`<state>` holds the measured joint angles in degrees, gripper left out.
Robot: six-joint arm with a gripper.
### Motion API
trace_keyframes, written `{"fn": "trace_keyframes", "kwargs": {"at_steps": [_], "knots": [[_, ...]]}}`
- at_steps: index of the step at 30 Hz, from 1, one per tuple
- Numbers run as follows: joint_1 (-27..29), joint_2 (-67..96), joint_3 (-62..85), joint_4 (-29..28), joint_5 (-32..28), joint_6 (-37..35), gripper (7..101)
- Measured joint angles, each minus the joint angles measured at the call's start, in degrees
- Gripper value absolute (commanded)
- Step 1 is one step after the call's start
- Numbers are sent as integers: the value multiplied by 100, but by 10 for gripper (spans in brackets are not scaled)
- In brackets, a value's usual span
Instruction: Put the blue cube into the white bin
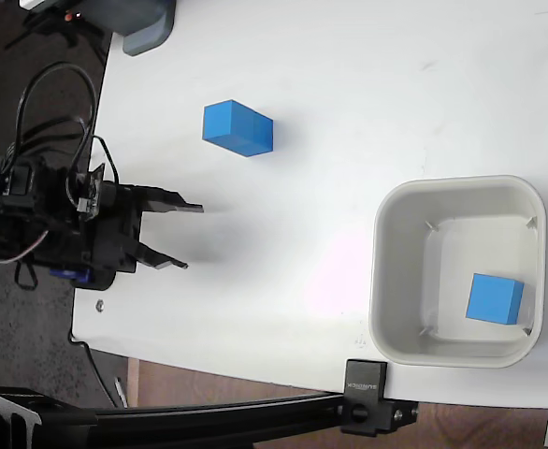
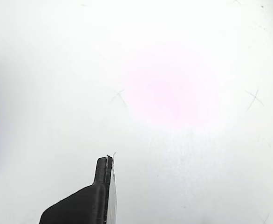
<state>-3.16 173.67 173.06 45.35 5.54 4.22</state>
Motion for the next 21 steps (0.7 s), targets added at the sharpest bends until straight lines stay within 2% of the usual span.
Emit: {"fn": "trace_keyframes", "kwargs": {"at_steps": [7,21], "knots": [[-62,0,0,0,229,88,992],[9,0,-220,9,264,26,989]]}}
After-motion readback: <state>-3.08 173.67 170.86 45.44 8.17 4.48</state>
